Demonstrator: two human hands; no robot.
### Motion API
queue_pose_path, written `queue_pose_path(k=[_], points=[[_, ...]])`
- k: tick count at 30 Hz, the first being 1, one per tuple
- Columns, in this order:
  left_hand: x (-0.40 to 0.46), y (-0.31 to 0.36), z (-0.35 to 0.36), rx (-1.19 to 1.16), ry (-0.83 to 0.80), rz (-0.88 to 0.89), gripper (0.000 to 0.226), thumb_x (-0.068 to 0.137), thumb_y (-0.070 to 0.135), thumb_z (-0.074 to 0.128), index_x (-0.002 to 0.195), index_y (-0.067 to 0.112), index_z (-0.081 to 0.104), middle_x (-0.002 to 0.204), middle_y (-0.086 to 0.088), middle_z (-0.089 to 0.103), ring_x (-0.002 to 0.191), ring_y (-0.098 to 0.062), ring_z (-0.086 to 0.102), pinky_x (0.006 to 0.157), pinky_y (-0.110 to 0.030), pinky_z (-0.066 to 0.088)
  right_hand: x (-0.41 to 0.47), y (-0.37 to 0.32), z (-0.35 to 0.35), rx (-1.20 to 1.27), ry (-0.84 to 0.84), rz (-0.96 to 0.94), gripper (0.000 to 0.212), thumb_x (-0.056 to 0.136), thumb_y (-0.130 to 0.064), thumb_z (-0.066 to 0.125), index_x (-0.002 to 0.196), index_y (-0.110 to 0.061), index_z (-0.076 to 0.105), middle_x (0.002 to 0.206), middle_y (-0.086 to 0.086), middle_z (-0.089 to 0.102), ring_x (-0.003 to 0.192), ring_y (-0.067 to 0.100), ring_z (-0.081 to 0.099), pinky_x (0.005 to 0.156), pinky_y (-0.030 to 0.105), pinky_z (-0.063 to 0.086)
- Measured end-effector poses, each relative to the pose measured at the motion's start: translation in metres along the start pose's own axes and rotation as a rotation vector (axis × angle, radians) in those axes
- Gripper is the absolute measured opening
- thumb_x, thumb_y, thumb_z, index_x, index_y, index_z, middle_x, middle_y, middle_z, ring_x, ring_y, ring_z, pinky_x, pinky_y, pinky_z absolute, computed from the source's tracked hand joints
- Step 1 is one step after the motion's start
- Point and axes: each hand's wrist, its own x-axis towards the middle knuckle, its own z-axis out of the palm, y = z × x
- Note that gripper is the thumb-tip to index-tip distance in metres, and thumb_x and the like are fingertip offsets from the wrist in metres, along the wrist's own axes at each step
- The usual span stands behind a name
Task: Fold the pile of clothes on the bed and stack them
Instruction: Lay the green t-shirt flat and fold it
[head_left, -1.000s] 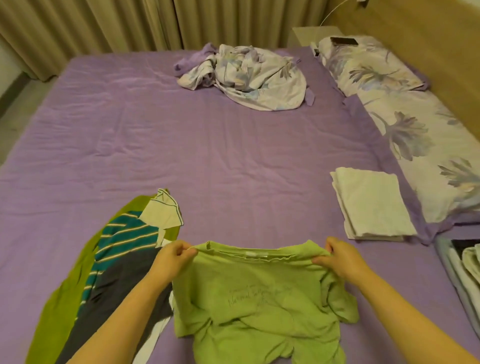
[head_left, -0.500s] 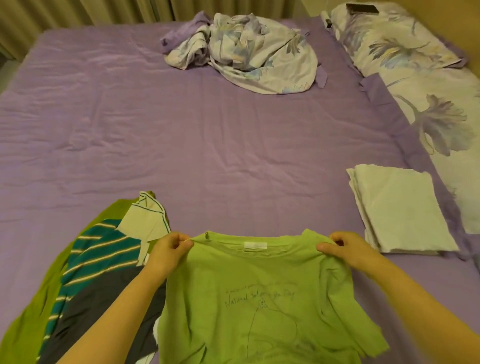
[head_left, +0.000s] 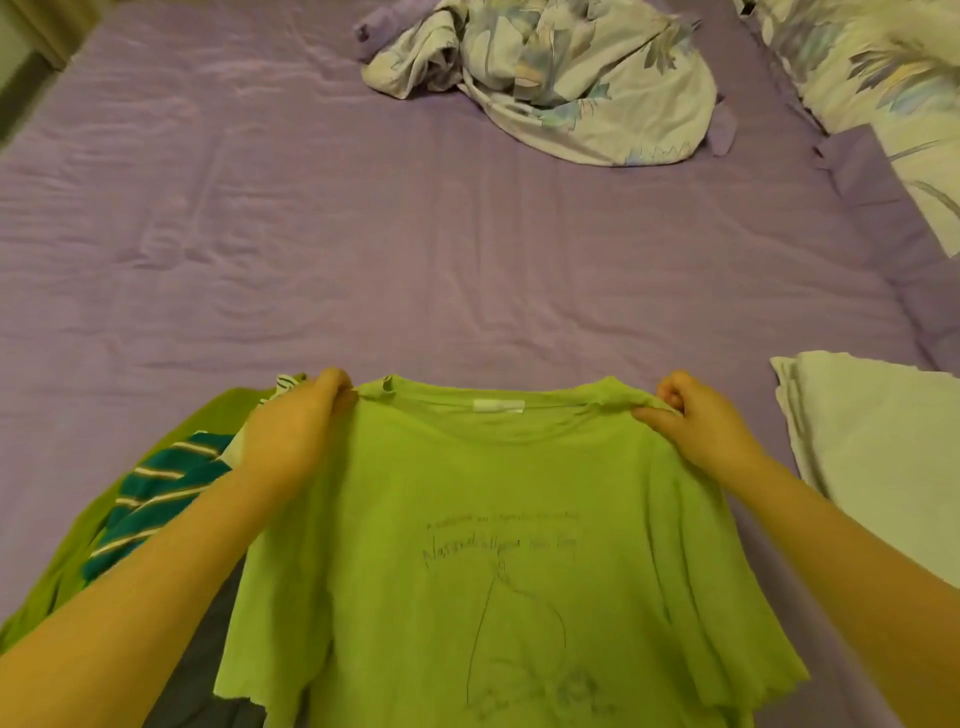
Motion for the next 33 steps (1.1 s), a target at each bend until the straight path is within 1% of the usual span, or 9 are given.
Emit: queue_pose_path(k=[3,7,10,15,17,20,22,27,33], points=[[0.021,0.032,0.018,0.117,-0.048,-0.058,0.035,0.098,0.025,0.046,0.132,0.015,0.047,0.127,-0.015,0.055,0.112,-0.036,0.053,0.087,-0.044,0.039,0.024,-0.005,0.015,-0.034,0.072,0.067,0.032,0.084,-0.011,0.068,0.113,-0.004,0.057,0.108,0.016,0.062,0.104,0.032,0.057,0.080,0.031,0.038],[-0.042,0.091,0.077,0.088,-0.220,0.019,0.058,0.100,0.037,0.035,0.152,0.021,0.015,0.159,-0.009,0.016,0.145,-0.028,0.015,0.115,-0.046,0.013,-0.015,0.016,0.060,-0.392,-0.052,0.019,0.058,0.090,-0.026,0.060,0.142,-0.014,0.038,0.148,0.012,0.037,0.136,0.030,0.033,0.111,0.039,0.027],[-0.117,0.118,0.112,0.012,-0.319,0.083,0.056,0.099,0.047,0.027,0.150,0.023,0.028,0.157,-0.009,0.022,0.146,-0.033,0.015,0.115,-0.056,0.011,-0.074,0.047,0.093,-0.573,-0.228,-0.040,0.056,0.097,-0.041,0.044,0.148,-0.027,0.027,0.159,0.005,0.013,0.147,0.026,0.010,0.117,0.039,0.013],[-0.190,0.111,0.132,0.046,-0.303,0.112,0.061,0.098,0.053,-0.001,0.151,0.023,-0.005,0.158,-0.004,0.003,0.145,-0.026,-0.003,0.112,-0.051,0.006,-0.132,0.080,0.081,-0.491,-0.139,-0.193,0.062,0.103,-0.041,0.015,0.116,-0.012,0.068,0.127,0.015,0.060,0.115,0.038,0.059,0.089,0.053,0.050],[-0.196,0.115,0.133,0.031,-0.343,0.083,0.061,0.100,0.050,0.011,0.153,0.021,0.007,0.160,-0.007,0.010,0.148,-0.027,0.002,0.113,-0.053,0.014,-0.131,0.092,0.067,-0.346,-0.053,-0.024,0.035,0.101,-0.023,0.041,0.122,-0.005,0.063,0.133,0.018,0.055,0.124,0.038,0.052,0.101,0.049,0.042],[-0.192,0.135,0.128,-0.048,-0.474,-0.051,0.062,0.099,0.048,0.026,0.153,0.025,0.006,0.160,-0.004,-0.011,0.147,-0.027,-0.011,0.119,-0.047,0.003,-0.122,0.112,0.044,-0.242,0.054,0.257,0.045,0.095,-0.013,0.054,0.138,-0.002,0.045,0.145,0.020,0.041,0.134,0.039,0.036,0.110,0.048,0.029],[-0.189,0.155,0.124,-0.191,-0.427,-0.119,0.061,0.100,0.042,0.033,0.153,0.023,0.009,0.161,-0.004,0.000,0.148,-0.024,-0.003,0.120,-0.041,0.006,-0.122,0.122,0.036,-0.312,-0.012,0.383,0.055,0.095,-0.026,0.055,0.143,-0.005,0.037,0.145,0.017,0.040,0.131,0.036,0.038,0.105,0.045,0.032],[-0.156,0.201,0.112,-0.458,-0.195,-0.028,0.044,0.098,0.026,0.049,0.140,0.014,0.046,0.149,-0.011,0.035,0.138,-0.026,0.027,0.114,-0.033,0.020,-0.121,0.133,0.019,-0.066,0.036,0.407,0.023,0.099,-0.022,0.048,0.105,-0.008,0.065,0.104,0.016,0.066,0.086,0.028,0.056,0.073,0.037,0.043],[-0.067,0.266,0.114,-0.368,-0.241,0.338,0.030,0.099,0.023,0.047,0.123,0.016,0.063,0.128,-0.004,0.057,0.121,-0.024,0.042,0.098,-0.024,0.028,-0.133,0.142,0.007,-0.058,0.132,0.257,0.030,0.089,-0.018,0.065,0.114,-0.002,0.060,0.113,0.016,0.059,0.106,0.032,0.054,0.088,0.039,0.042]])
